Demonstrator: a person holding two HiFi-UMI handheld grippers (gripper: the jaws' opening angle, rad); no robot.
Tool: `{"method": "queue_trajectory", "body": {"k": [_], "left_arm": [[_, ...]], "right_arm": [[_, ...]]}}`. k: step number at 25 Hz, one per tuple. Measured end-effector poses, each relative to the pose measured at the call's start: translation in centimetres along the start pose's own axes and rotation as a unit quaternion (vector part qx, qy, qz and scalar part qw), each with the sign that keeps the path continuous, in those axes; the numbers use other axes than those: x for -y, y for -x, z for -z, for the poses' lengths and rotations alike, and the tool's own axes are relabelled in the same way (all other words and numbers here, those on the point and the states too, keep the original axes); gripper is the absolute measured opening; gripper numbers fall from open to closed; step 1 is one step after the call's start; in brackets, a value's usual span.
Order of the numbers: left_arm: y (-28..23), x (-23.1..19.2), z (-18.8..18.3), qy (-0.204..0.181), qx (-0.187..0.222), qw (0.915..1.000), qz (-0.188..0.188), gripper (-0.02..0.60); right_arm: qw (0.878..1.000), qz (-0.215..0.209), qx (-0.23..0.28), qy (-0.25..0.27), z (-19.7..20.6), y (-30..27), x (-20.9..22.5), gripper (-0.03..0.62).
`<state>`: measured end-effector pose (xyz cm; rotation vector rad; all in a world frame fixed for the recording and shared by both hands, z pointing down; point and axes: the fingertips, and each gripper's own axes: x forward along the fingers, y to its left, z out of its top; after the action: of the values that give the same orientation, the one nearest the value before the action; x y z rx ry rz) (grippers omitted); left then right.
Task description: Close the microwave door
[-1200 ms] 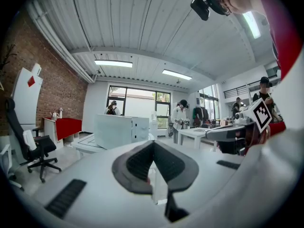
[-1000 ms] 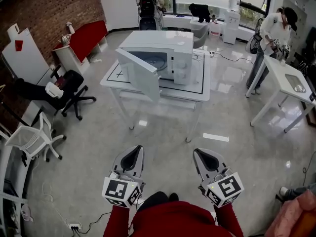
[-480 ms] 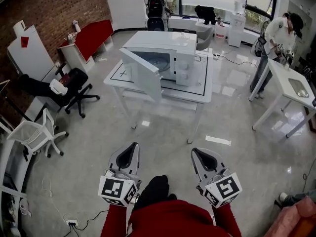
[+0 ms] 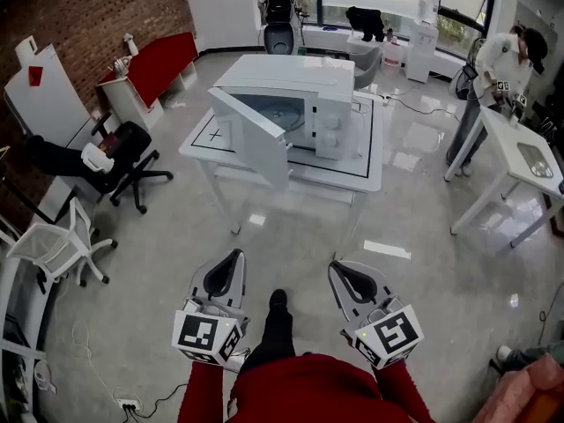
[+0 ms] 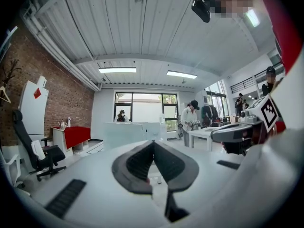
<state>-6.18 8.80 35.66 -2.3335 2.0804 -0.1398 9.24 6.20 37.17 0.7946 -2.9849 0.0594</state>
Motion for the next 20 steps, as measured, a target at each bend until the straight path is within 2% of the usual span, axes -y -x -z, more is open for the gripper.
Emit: {"method": "queue_trajectory", "body": {"k": [10, 16, 20], "left_arm": [[-7.1, -4.7, 2.0, 0.002, -0.028, 0.9992, 0.027, 0.011], [-10.2, -6.5, 3.4, -0.006, -0.038, 0.9985, 0.040, 0.011], [-12.3, -8.3, 2.9, -0.005, -0.035, 0.9981, 0.051, 0.011]], "right_arm": [[1.000, 0.006, -0.012, -0.018, 0.4, -9.6, 3.2, 0.015], [0.999, 0.017, -0.020, -0.023, 1.8, -13.4, 5.3, 0.015], [0.999, 0.034, -0.029, -0.022, 1.5, -15.9, 6.7, 0.015]]}}
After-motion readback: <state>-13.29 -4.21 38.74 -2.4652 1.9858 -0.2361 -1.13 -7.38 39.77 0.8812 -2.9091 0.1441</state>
